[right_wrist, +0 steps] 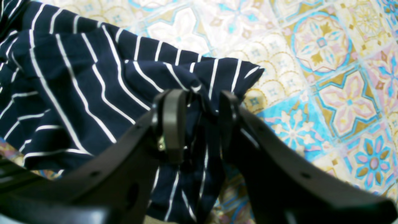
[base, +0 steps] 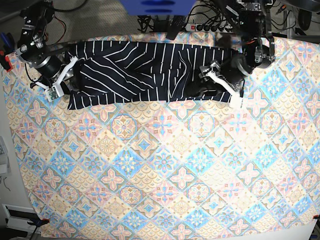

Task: Fold the T-shirt properly
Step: 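Grasp the strip's end with the left gripper and fold it toward the middle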

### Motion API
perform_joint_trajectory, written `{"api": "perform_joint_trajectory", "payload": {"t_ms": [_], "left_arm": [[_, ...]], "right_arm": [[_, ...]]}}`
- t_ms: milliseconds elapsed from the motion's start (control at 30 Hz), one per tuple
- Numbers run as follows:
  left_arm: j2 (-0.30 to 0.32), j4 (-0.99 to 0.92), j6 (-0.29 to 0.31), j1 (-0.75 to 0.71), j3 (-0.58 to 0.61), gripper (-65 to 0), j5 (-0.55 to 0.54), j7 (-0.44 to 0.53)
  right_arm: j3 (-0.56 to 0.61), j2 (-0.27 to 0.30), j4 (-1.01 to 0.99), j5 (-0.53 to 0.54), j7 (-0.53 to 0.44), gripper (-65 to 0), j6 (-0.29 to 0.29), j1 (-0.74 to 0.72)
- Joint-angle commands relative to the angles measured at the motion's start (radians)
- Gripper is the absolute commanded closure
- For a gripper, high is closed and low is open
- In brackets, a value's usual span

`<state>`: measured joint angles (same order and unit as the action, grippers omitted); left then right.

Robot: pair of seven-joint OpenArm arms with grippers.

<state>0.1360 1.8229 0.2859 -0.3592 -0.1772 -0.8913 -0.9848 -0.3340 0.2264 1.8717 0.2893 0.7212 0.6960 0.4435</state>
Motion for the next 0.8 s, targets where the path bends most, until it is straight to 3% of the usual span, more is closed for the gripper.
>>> {"api": "perform_joint_trajectory", "payload": {"t_ms": [0,300,533,767], "left_arm": [[0.011,0.033,0.005,-0.004,-0.035,-42.4,-0.016,0.014],[0.090,-0.050,0.005,-0.056,-0.221,-42.4,-0.015,0.011],[0.112,-0.174,0.005,-0.039,-0.216,-42.4,-0.007,0.014],[0.113,-0.233,0.005,-0.025,-0.130,-42.4,0.025,0.045]], "right_arm": [[-0.006,0.012,0.016,0.015,-0.022,-18.0,0.002,-0.002],[0.002,0.006,0.016,0.015,-0.022,-18.0,0.002,-0.002],[0.002,0.005,0.018,0.015,-0.021,-18.0,0.002,-0.002],[0.002,0.005,0.018,0.015,-0.021,-18.0,0.002,-0.002]]}}
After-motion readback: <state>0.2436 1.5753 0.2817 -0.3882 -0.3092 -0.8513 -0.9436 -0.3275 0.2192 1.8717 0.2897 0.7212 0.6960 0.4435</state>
